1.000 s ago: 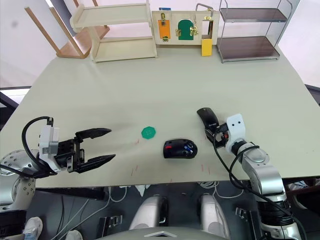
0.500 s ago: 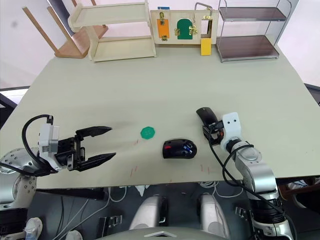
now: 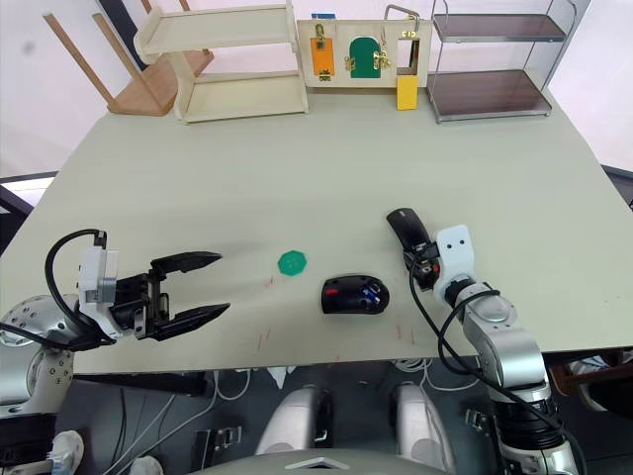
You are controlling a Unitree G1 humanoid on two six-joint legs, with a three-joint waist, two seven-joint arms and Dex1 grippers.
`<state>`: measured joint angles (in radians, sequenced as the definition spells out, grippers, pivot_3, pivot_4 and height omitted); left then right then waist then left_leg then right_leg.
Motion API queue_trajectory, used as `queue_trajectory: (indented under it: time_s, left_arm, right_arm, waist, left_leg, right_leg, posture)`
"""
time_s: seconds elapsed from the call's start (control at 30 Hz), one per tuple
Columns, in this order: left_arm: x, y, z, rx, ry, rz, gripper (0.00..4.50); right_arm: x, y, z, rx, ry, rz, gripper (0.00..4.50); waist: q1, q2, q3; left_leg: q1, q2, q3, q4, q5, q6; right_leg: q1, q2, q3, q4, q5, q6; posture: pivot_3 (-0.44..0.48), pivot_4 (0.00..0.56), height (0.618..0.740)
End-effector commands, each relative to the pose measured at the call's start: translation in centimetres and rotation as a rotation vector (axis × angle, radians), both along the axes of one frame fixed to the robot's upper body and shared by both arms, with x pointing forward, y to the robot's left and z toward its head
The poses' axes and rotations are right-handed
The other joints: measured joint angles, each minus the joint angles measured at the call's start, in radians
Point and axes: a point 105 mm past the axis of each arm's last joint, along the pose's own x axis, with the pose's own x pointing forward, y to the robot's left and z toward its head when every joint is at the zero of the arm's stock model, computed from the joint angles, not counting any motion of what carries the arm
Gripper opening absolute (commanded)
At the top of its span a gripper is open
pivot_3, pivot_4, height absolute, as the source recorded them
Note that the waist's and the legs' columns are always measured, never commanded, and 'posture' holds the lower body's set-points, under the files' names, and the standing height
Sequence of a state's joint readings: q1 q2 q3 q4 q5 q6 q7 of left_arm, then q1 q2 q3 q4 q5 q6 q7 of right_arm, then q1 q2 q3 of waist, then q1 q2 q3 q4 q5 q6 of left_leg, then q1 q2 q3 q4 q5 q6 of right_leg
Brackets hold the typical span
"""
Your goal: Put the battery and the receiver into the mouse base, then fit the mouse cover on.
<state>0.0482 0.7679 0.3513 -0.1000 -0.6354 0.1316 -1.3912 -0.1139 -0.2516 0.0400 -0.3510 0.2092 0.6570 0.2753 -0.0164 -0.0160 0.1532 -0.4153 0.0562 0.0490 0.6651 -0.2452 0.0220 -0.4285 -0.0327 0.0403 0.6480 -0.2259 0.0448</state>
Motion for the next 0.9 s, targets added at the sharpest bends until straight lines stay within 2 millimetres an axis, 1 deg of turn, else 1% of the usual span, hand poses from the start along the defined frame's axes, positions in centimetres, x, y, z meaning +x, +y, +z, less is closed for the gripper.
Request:
queue_trajectory:
  time_s: [0.03, 0.13, 0.27, 0.37, 0.47, 0.63, 0.73, 0.9]
  left_arm:
    - [-0.1, 0.1, 0.7, -0.006, -0.034, -0.007, 4.50]
    - [0.0, 0.0, 0.7, -0.006, -0.036, -0.015, 4.50]
    - [0.1, 0.0, 1.0, 0.007, -0.059, -0.038, 4.50]
    - [0.0, 0.1, 0.8, 0.017, -0.041, -0.078, 4.50]
    - [0.3, 0.3, 1.2, 0.021, -0.043, -0.106, 4.50]
    - [0.5, 0.4, 1.6, 0.038, -0.041, -0.141, 4.50]
    - [0.5, 0.4, 1.7, 0.053, -0.034, -0.165, 4.50]
    - [0.6, 0.2, 1.9, 0.054, -0.036, -0.177, 4.50]
  right_arm:
    - [-0.4, 0.3, 1.6, -0.006, -0.070, 0.034, 2.41]
    - [-0.7, 0.2, 1.9, -0.015, -0.081, 0.064, 2.41]
    - [-1.6, 0.3, 2.7, -0.029, -0.099, 0.173, 2.41]
    - [-2.8, 0.4, 3.2, -0.043, -0.095, 0.301, 2.41]
    - [-3.9, 0.4, 3.9, -0.054, -0.098, 0.442, 2.41]
    - [-5.0, 0.5, 4.7, -0.088, -0.094, 0.607, 2.41]
    - [-5.7, 0.8, 4.8, -0.126, -0.062, 0.722, 2.41]
    - [-5.7, 1.8, 6.1, -0.181, -0.050, 0.862, 2.41]
  waist:
    - [0.000, 0.000, 0.000]
    - [0.001, 0.000, 0.000]
    - [0.001, 0.000, 0.000]
    - [0.002, 0.000, 0.000]
    - [0.002, 0.000, 0.000]
    - [0.002, -0.002, 0.000]
    - [0.002, -0.003, 0.001]
    - [0.001, -0.004, 0.001]
  left_leg:
    - [0.000, 0.000, 0.000, 0.000, 0.000, 0.000]
    - [0.000, 0.000, 0.000, 0.000, 0.000, 0.000]
    - [0.000, 0.000, 0.000, 0.000, 0.000, 0.000]
    - [0.000, 0.000, 0.000, 0.000, 0.000, 0.000]
    - [0.000, 0.000, 0.000, 0.001, 0.000, 0.000]
    - [0.000, 0.000, -0.001, 0.001, 0.000, 0.000]
    - [0.000, 0.000, 0.000, 0.002, 0.000, 0.000]
    - [0.000, 0.001, 0.000, 0.002, 0.000, 0.000]
  right_leg:
    - [0.000, 0.000, 0.000, 0.000, 0.000, 0.000]
    - [0.000, 0.000, 0.000, 0.000, 0.000, 0.000]
    - [0.000, 0.000, 0.000, 0.000, 0.000, 0.000]
    - [0.000, 0.000, 0.000, 0.000, 0.000, 0.000]
    - [0.000, 0.000, 0.000, 0.000, 0.000, 0.001]
    - [0.000, 0.001, 0.000, 0.001, -0.002, 0.003]
    - [0.000, 0.001, 0.000, 0.001, -0.002, 0.003]
    - [0.000, 0.001, 0.000, 0.002, -0.002, 0.003]
  posture:
    - [0.000, 0.150, 0.740]
    - [0.000, 0.150, 0.740]
    - [0.000, 0.150, 0.740]
    - [0.000, 0.150, 0.740]
    - [0.000, 0.150, 0.740]
    - [0.000, 0.150, 0.740]
    - [0.000, 0.150, 0.740]
    - [0.000, 0.150, 0.740]
